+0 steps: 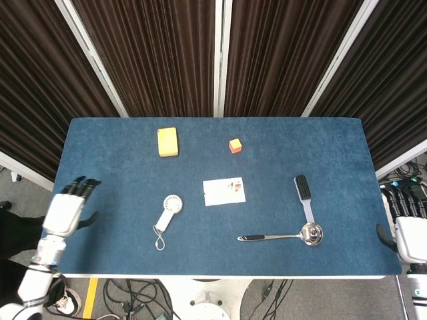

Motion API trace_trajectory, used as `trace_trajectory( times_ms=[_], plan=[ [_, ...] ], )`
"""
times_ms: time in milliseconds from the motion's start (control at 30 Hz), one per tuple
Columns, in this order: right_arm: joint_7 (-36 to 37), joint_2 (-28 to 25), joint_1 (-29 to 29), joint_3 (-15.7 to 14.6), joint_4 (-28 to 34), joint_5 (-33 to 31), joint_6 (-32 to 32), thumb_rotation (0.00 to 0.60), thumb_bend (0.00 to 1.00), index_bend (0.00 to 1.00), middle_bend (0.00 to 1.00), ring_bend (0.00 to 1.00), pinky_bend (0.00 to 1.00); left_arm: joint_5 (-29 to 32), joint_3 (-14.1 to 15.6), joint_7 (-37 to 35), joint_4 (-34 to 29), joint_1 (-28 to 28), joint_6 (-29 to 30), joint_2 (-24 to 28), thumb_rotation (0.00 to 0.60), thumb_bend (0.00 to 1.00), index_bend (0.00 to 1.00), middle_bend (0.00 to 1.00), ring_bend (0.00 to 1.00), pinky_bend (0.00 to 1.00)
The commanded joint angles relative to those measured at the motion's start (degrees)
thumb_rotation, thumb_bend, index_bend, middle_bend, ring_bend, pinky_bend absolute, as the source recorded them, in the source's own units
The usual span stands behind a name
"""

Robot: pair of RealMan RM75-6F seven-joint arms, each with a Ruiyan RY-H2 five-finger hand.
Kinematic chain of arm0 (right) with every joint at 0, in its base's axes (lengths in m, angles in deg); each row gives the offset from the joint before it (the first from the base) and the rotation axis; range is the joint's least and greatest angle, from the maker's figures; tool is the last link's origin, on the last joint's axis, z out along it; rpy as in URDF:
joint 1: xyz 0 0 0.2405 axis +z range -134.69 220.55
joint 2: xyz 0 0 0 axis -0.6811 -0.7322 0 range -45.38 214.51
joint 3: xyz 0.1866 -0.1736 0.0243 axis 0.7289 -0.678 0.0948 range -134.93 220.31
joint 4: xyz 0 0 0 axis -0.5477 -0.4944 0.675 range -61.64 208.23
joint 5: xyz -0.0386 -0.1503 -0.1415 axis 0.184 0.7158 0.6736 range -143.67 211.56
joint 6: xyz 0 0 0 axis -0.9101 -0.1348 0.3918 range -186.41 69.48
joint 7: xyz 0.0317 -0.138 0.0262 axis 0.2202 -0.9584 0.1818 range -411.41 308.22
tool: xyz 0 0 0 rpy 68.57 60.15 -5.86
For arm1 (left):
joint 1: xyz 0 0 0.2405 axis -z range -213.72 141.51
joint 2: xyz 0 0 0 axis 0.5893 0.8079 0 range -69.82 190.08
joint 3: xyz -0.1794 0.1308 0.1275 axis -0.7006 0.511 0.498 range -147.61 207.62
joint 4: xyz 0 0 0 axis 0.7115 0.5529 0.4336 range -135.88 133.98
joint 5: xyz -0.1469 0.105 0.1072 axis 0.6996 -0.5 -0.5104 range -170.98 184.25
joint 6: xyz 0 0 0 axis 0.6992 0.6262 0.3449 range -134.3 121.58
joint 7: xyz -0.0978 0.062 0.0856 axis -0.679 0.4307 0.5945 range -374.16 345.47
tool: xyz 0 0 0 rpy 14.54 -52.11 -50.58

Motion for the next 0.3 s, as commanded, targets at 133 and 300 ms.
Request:
trace_trajectory(
  times_ms=[133, 300],
  plan=[
    [-0.1, 0.3, 0.0, -0.3, -0.6, 0.1, 0.1, 0.600, 0.33, 0.00, 0.00, 0.00, 0.00, 0.0, 1.0, -2.3, 1.1, -4.9, 4.7, 2.9, 0.600, 0.08, 0.18, 0.12, 0.05, 0.21],
    [0.3, 0.1, -0.5, -0.1, -0.8, 0.1, -0.9, 0.600, 0.33, 0.00, 0.00, 0.00, 0.00, -1.0, 0.7, -3.1, 1.4, -5.8, 5.7, 3.2, 0.600, 0.08, 0.18, 0.12, 0.05, 0.21]
  ],
)
